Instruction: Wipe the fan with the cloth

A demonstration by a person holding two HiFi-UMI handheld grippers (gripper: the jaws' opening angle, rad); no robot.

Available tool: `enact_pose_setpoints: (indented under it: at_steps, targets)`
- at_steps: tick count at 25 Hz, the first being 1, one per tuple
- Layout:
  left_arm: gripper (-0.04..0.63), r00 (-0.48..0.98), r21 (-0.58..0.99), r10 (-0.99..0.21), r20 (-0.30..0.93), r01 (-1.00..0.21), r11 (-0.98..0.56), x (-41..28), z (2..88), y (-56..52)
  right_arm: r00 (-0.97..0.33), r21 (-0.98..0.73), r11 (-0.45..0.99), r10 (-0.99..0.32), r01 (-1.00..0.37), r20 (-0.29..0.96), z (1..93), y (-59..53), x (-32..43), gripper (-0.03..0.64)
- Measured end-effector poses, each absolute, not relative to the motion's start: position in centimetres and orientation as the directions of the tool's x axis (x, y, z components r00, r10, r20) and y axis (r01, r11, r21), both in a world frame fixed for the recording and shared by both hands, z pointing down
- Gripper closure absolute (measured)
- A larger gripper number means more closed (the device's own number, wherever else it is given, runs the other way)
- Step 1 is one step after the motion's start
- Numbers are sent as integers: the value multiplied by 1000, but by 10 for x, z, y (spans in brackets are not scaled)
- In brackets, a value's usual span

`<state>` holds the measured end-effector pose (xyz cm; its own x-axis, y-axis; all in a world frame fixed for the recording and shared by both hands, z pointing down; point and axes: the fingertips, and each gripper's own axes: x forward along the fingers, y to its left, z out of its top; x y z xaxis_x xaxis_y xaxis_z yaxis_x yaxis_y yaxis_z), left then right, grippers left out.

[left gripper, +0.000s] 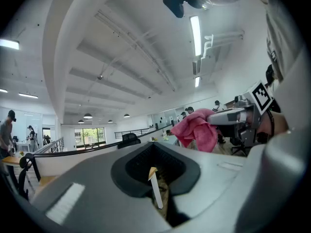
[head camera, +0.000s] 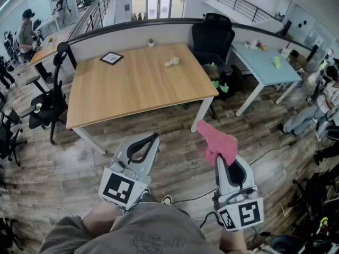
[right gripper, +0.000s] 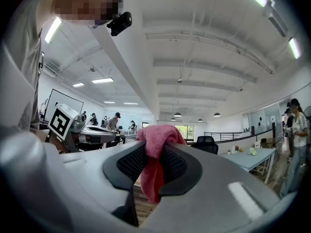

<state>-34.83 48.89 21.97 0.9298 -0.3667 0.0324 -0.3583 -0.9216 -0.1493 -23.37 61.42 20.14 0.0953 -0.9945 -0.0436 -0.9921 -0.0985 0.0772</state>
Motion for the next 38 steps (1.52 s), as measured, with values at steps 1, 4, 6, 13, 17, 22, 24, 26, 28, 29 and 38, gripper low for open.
enact_pose_setpoints:
  at_steps: [1, 4, 6, 13, 17, 22, 24, 26, 28, 29, 38]
  targets:
    - [594, 931, -149, -363, 35, -354, -923, -348, 220, 489, 97, 76, -100, -994, -992, -41, 202, 614, -234, 537]
    - [594, 934, -146, -355, 42, -346, -927, -346, 220, 490, 104, 72, -106, -994, -992, -35, 203, 613, -232, 536]
    - [594, 935, -146, -353, 48, -343, -928, -345, 222, 489, 108, 67, -110, -994, -992, -31, 206, 613, -230, 536]
    - [594, 941, -132, -334, 52, -325, -936, -330, 229, 496, 119, 55, -119, -993, -991, -1, 219, 617, -218, 535]
    - [594, 942, -125, -332, 56, -324, -938, -326, 233, 499, 123, 47, -123, -992, -991, -7, 221, 618, -215, 535]
    - [405, 926, -95, -378, 19, -374, -922, -331, 231, 482, 115, 38, -114, -993, -993, 2, 225, 612, -214, 535]
    - [265, 921, -116, -390, 12, -386, -915, -328, 230, 475, 112, 39, -112, -994, -993, 5, 226, 609, -211, 535]
    - [259, 915, -109, -403, 29, -398, -911, -323, 231, 470, 113, 39, -113, -994, -993, 7, 228, 605, -206, 535]
    - [259, 914, -94, -403, 36, -399, -912, -318, 230, 465, 115, 37, -115, -993, -993, 7, 228, 599, -202, 535]
    - [259, 915, -90, -401, 35, -397, -914, -316, 230, 462, 118, 39, -117, -993, -992, 7, 228, 595, -199, 535]
    - [259, 916, -74, -397, 53, -393, -917, -279, 238, 416, 138, 35, -137, -990, -990, 19, 231, 551, -159, 535]
